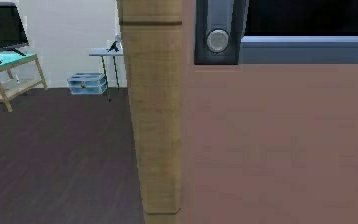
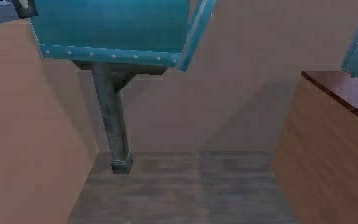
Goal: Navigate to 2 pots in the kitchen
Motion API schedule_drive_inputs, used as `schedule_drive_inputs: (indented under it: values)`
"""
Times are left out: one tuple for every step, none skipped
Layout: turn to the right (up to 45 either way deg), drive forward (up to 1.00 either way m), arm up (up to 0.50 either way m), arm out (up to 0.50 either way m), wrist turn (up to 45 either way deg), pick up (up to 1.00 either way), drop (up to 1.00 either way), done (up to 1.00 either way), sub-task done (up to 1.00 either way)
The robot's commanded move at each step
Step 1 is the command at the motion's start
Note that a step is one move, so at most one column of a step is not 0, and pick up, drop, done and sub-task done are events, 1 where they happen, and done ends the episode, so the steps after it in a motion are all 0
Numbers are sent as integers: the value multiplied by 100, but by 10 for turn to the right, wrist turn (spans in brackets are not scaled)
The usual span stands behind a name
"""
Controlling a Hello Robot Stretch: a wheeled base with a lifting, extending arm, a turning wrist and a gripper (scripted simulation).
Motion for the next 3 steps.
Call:
schedule_drive_inputs:
  values:
    - [450,0,0,0,0,0,0,0,0]
    - [90,0,0,0,0,0,0,0,0]
    - [0,15,0,0,0,0,0,0,0]
